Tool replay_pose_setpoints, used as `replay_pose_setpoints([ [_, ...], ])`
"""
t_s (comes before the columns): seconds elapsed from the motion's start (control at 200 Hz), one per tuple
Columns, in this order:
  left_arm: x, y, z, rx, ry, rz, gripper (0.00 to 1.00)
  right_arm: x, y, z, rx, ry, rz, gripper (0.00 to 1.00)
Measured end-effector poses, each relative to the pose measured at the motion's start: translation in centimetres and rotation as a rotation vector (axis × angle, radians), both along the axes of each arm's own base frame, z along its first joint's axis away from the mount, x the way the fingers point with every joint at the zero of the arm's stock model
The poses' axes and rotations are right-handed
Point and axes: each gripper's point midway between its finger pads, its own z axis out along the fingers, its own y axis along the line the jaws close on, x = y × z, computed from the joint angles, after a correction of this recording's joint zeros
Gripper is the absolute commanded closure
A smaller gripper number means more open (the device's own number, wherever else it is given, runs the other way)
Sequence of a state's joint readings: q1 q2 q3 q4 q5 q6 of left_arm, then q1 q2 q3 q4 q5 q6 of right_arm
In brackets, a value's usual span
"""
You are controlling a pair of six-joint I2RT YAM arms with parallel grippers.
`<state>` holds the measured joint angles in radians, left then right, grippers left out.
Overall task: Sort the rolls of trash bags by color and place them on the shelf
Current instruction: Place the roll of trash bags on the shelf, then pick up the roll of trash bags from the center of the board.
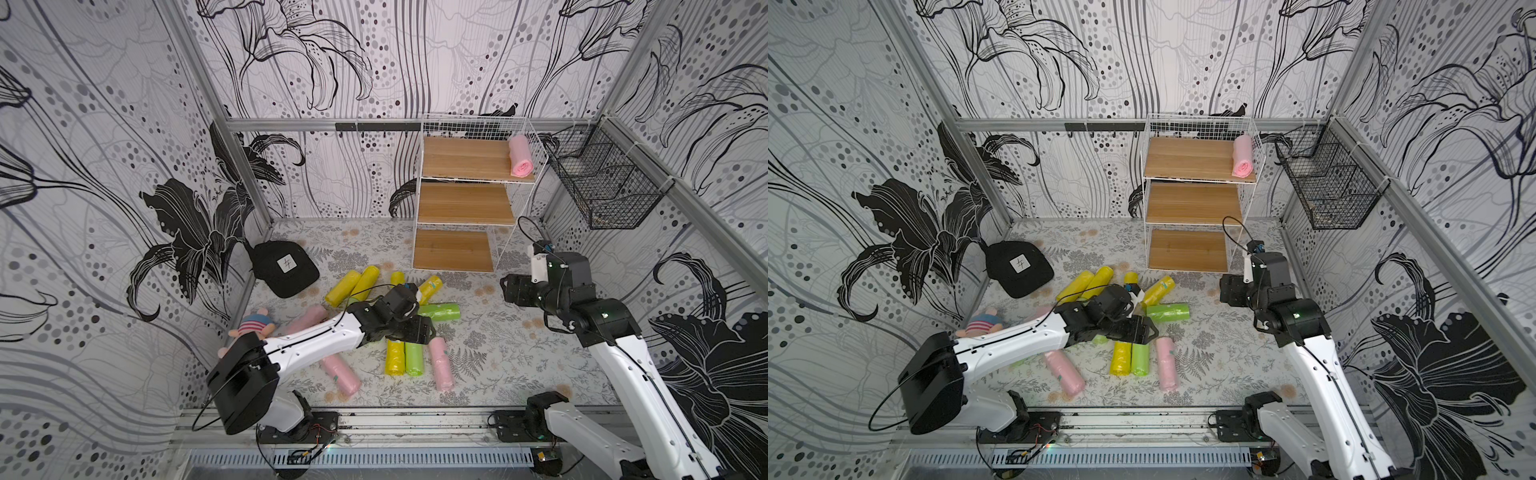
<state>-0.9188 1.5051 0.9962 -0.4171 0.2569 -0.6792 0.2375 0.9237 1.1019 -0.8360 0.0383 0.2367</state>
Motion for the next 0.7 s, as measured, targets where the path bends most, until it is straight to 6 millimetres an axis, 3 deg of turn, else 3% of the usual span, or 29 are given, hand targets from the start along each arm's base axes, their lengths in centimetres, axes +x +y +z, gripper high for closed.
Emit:
replay_pose_setpoints([
  [0.105,-0.9,-1.7,-1.4,0.031,0.038,0.015,0.22,-0.3,-0.1,-1.3,-0.006,0.033,-0.006,0.17],
  [0.22,-1.3,-2.1,-3.3,0.075,0.081,0.058,0.21,-0.3,-0.1,-2.1,-0.003,0.040,-0.007,0.17],
  [0.536,0.1,-4.1,-5.2,0.107,0.129,0.128,0.23,0.0,0.4,-3.5,0.012,0.045,0.009,0.17],
  [0.701,0.6,-4.9,-6.6,0.131,0.151,0.147,0.24,-0.6,0.3,-2.9,0.021,0.013,0.011,0.16],
])
